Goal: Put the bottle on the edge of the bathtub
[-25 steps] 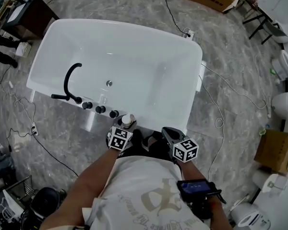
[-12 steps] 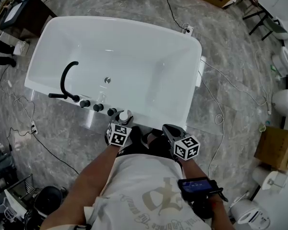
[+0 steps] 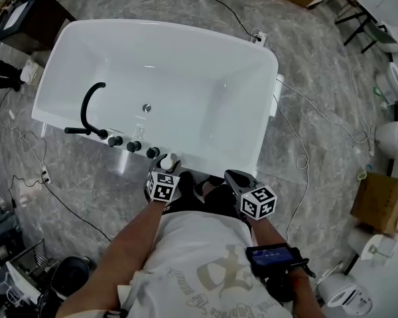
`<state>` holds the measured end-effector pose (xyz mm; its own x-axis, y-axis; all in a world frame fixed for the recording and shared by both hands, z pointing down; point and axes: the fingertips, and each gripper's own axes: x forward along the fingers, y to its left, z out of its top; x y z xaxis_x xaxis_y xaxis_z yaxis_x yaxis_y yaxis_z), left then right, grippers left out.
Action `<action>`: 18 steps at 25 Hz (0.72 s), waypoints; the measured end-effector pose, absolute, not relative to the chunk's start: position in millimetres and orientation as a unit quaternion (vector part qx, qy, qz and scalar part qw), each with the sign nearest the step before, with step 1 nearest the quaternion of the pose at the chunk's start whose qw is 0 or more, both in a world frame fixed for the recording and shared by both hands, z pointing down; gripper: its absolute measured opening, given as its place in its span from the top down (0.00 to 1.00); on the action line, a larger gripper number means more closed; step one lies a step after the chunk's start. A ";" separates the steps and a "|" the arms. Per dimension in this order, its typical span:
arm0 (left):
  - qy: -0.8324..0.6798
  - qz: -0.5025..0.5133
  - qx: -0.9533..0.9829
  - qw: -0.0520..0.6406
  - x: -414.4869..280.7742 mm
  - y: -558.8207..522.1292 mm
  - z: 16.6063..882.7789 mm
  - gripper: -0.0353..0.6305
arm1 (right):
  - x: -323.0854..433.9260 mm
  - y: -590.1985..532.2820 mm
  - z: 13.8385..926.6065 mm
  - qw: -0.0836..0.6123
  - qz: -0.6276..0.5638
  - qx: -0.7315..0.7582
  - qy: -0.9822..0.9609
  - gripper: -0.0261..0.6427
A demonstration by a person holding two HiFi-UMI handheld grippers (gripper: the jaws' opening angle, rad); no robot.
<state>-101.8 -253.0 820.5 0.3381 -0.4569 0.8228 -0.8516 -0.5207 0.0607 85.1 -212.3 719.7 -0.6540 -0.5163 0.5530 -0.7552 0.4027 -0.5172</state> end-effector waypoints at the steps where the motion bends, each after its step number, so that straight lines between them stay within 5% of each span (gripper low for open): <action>1: -0.424 0.388 0.778 0.254 -102.8 -252.0 820.8 0.62 | 85.8 -212.1 719.8 0.155 0.387 0.386 -0.823 0.95; 18: -0.427 0.361 0.783 0.274 -89.4 -244.2 823.9 0.61 | 82.1 -206.2 720.1 0.164 0.386 0.374 -0.827 0.95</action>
<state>-89.4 -244.2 823.9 0.3757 -0.4705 0.7984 -0.8656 -0.4859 0.1210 82.1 -206.2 720.1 -0.6666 -0.4926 0.5595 -0.7452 0.4222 -0.5162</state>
